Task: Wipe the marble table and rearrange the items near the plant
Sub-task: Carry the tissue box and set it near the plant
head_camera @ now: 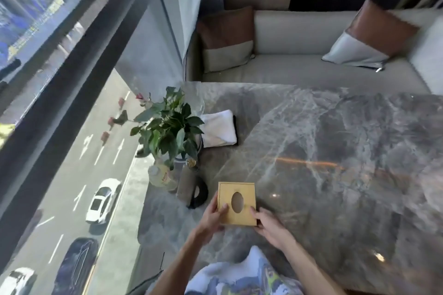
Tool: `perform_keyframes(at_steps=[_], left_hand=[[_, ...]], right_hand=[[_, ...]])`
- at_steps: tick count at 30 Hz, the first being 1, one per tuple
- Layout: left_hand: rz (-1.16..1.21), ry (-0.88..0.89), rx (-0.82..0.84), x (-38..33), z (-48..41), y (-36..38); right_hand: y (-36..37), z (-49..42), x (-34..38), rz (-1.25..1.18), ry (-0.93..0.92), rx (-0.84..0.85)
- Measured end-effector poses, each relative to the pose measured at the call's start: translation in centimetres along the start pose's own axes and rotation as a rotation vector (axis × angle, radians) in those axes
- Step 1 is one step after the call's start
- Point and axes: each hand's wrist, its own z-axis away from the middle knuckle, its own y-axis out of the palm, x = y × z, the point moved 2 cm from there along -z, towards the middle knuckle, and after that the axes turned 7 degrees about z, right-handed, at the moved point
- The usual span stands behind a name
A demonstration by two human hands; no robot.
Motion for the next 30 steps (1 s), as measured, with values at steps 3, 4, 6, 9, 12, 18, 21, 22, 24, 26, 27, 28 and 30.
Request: perform_keyframes(at_steps=[3,4,6,9,12,18,21,22,24,26,27,28,30], left_hand=[[0.018,-0.047,0.002,-1.0,-2.0,-0.8],[0.018,-0.063,0.002,-1.2,-2.7,-1.0],[0.027,-0.063,0.003,-1.7,-4.1,-1.2],[0.031,-0.033,0.003,-2.3,-5.4,-1.1],[0.058,-0.051,-0.036,-1.9,-6.3,-1.3],[0.072,-0.070,-0.043,-2.0,-7.4,-2.6],[0.049,-0.074,-0.034,-1.7,-8.0,-3.2],[0.041,-0.070,-0.032,-1.8,-7.9,-3.3],[0.033,-0.046,-0.012,-2.0,-7.6,-3.0],[0.033,-0.033,0.001,-2.0,-7.4,-2.8],[0.030,-0.031,-0.003,-1.9,-7.5,-2.8],[0.032,-0.031,-0.008,-1.8,-7.6,-2.8],[0.036,-0.027,-0.012,-1.4,-7.7,-2.8]], right_hand=[[0.5,-2.3,0.5,-0.007,0.005,-0.050],[0.5,-3.0,0.8,0.007,0.010,-0.066],[0.4,-4.3,1.2,0.014,0.032,-0.093],[0.1,-5.9,2.0,0.010,0.062,-0.105],[0.0,-7.6,2.4,0.014,0.077,-0.115],[0.9,-9.2,2.7,-0.039,0.085,-0.134],[1.4,-9.2,2.6,-0.073,0.093,-0.144],[1.4,-9.3,2.3,-0.087,0.095,-0.152],[1.4,-9.3,1.8,-0.113,0.112,-0.159],[1.4,-9.5,1.4,-0.146,0.112,-0.151],[1.4,-9.6,1.3,-0.152,0.112,-0.156],[1.3,-9.7,1.3,-0.155,0.112,-0.164],[1.2,-9.8,1.1,-0.139,0.115,-0.170]])
